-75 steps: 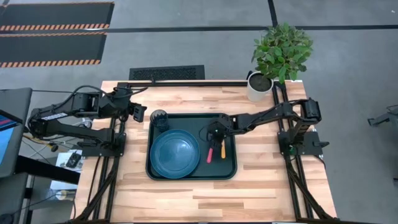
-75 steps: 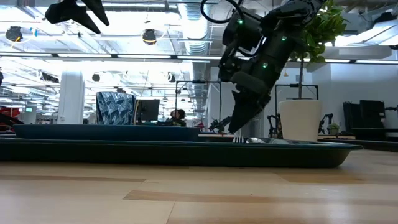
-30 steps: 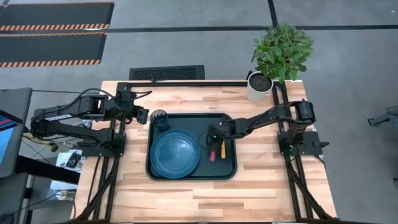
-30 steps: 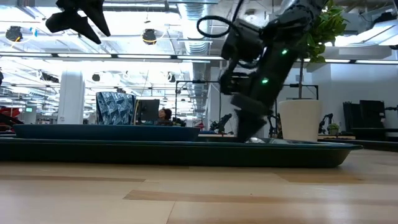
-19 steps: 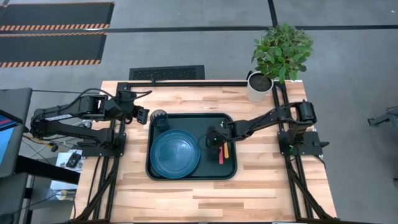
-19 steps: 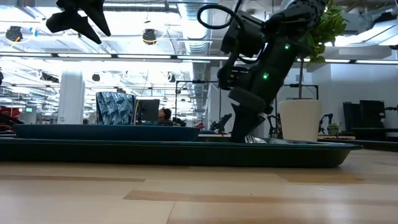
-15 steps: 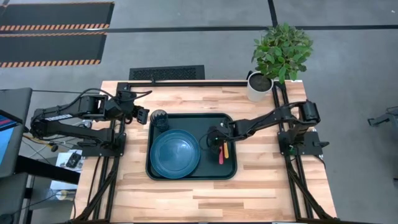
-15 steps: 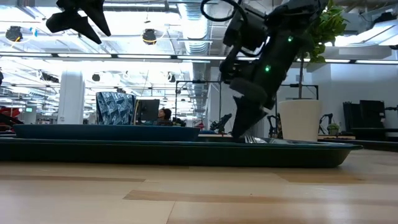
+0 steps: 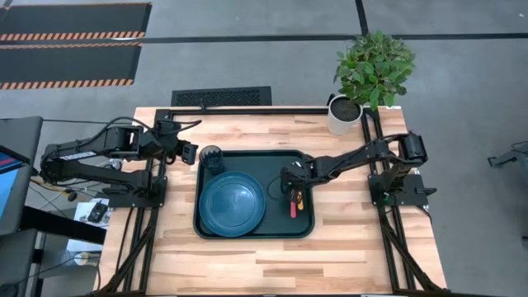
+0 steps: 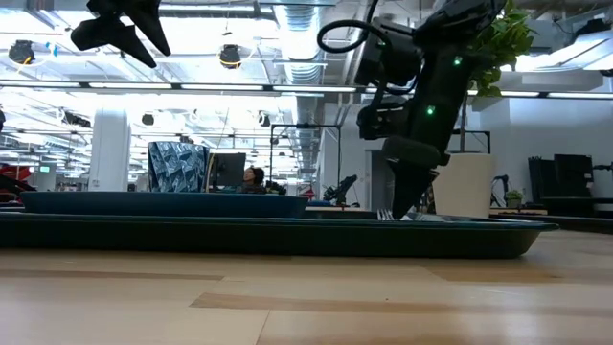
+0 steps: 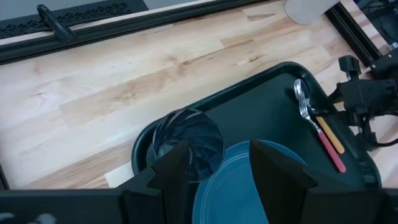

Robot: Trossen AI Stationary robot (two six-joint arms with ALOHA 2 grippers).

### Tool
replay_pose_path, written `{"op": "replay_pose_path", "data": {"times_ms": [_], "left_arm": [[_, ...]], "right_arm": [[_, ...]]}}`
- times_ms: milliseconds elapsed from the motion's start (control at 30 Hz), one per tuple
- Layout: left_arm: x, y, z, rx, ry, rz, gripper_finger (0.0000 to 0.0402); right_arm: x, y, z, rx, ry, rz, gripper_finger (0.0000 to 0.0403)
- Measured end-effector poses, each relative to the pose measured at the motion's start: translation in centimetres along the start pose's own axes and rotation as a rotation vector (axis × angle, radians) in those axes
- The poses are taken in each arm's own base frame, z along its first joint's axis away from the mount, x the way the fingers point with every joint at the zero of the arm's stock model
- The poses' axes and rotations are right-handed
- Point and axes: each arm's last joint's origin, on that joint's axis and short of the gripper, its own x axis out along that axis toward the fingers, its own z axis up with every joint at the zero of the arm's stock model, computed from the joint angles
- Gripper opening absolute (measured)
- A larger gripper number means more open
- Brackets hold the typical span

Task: Pick and place plate/cup/fork/spoon on tray
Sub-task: Adjust the pink fork on the black serving tray

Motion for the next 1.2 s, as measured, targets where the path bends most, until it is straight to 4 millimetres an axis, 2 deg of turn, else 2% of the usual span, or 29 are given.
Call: {"op": "replay_pose_path", "data": {"times_ms": [733,1100,1200], "left_arm": [[0.0,0.0,0.0,-0.001,-0.006,0.005,0.0153],[0.0,0.0,0.0,-0.001,-0.007,0.006,0.0153],[0.0,0.0,0.0,-0.001,-0.007,0.006,0.0153]], "right_arm": [[0.7,1.7,-2.0,0.06,-0.044,0.048,0.0097],[0.3,3.3,-2.1,0.061,-0.096,0.095,0.0097],[-0.4,3.8,-2.1,0.065,-0.109,0.114,0.0097]]}}
